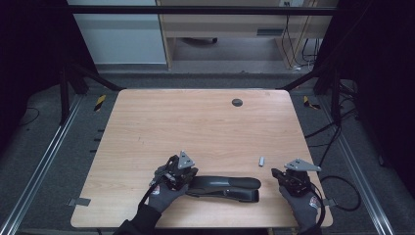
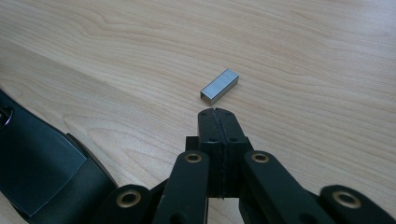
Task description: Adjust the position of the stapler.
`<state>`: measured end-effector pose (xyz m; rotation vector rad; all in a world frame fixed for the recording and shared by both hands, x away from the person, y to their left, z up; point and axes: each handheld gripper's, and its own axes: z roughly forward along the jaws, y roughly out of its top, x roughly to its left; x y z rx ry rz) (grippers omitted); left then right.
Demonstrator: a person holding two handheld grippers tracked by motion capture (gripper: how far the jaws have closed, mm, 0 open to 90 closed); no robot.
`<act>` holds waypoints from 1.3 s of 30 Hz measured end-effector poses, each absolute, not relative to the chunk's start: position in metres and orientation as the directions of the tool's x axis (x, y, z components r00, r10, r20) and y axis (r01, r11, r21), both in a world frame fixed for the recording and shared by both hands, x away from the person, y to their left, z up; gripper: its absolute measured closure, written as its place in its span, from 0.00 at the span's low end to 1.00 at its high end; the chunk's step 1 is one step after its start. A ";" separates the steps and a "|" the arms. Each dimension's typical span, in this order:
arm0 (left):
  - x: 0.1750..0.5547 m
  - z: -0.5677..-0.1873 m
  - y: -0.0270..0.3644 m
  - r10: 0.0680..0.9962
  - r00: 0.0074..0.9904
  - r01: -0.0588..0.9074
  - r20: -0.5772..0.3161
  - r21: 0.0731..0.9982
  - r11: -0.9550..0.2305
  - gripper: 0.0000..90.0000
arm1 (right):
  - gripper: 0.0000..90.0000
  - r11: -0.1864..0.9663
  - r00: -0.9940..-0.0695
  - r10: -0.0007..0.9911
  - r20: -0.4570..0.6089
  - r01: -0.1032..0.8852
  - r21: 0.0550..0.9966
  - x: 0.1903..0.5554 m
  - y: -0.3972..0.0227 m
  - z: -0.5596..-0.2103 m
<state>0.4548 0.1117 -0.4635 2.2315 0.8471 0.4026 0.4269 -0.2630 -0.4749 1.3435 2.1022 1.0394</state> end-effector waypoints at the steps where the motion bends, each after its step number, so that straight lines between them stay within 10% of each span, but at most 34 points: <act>1: 0.453 -0.464 0.112 0.675 0.737 0.454 0.040 0.710 -0.538 1.00 | 1.00 0.243 -0.433 0.900 0.040 0.576 0.781 0.427 -0.263 -0.475; 23: 0.437 -0.458 0.124 0.679 0.730 0.415 0.072 0.743 -0.525 0.99 | 0.98 0.227 -0.424 0.904 0.051 0.578 0.784 0.430 -0.266 -0.477; 39: 0.421 -0.427 0.131 0.679 0.706 0.277 0.202 0.803 -0.527 0.68 | 0.78 0.207 -0.394 0.918 0.038 0.560 0.802 0.426 -0.271 -0.477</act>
